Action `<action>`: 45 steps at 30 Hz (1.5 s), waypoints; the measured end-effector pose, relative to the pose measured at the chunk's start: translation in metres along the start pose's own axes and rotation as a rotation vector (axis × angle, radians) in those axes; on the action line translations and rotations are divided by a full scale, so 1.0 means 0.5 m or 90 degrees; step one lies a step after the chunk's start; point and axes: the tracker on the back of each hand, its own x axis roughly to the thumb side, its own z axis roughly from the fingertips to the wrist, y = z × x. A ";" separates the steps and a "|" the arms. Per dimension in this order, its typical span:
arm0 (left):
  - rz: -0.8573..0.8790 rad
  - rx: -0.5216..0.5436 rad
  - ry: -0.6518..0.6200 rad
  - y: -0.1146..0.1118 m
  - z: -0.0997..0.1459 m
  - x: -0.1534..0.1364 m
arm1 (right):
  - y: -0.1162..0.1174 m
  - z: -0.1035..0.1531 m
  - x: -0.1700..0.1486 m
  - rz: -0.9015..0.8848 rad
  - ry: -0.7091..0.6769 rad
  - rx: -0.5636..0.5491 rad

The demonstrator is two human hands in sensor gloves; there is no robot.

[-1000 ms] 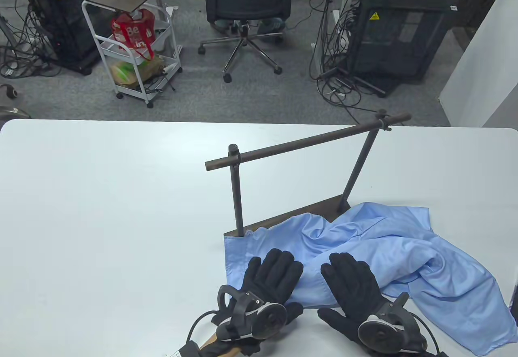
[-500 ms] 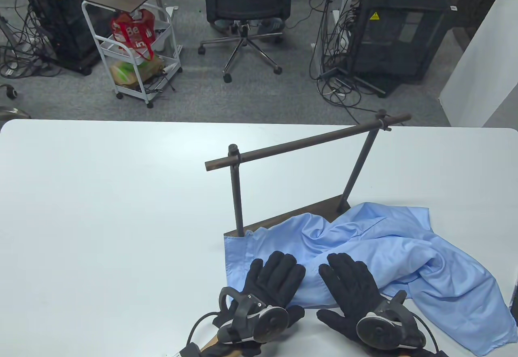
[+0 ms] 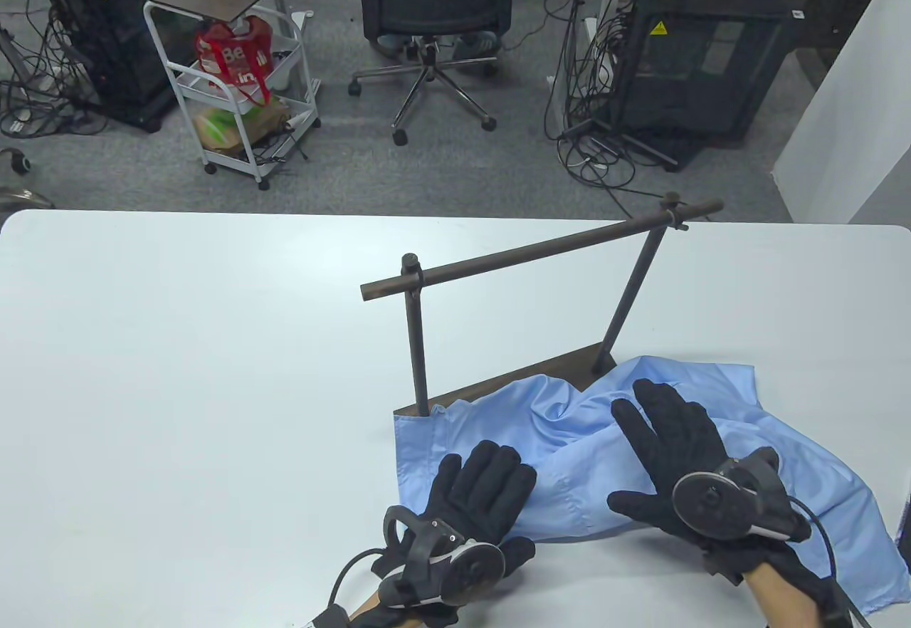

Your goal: Hang long-sleeve shirt on desktop hanging rack

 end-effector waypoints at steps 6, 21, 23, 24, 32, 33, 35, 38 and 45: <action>0.003 0.004 0.004 0.000 0.000 -0.003 | 0.077 -0.055 -0.028 0.062 0.005 0.196; 0.005 -0.006 -0.004 -0.003 0.000 -0.003 | 0.168 -0.136 -0.048 0.106 -0.021 0.265; 0.004 -0.008 -0.007 -0.003 0.000 -0.001 | 0.171 -0.138 -0.047 0.111 -0.020 0.248; 0.004 -0.008 -0.008 -0.003 0.000 0.000 | 0.170 -0.138 -0.047 0.105 -0.024 0.241; 0.002 -0.014 -0.009 -0.005 0.000 0.003 | 0.165 -0.131 -0.031 0.139 -0.027 0.167; 0.003 -0.015 -0.010 -0.006 -0.001 0.003 | 0.166 -0.130 -0.030 0.135 -0.024 0.167; 0.002 -0.018 -0.011 -0.008 -0.001 0.006 | 0.168 -0.128 -0.027 0.127 -0.022 0.161; 0.000 -0.018 -0.013 -0.009 0.000 0.009 | 0.175 -0.122 -0.016 0.121 -0.030 0.148; -0.002 -0.016 -0.017 -0.008 0.000 0.012 | 0.196 -0.102 0.014 0.169 -0.052 0.112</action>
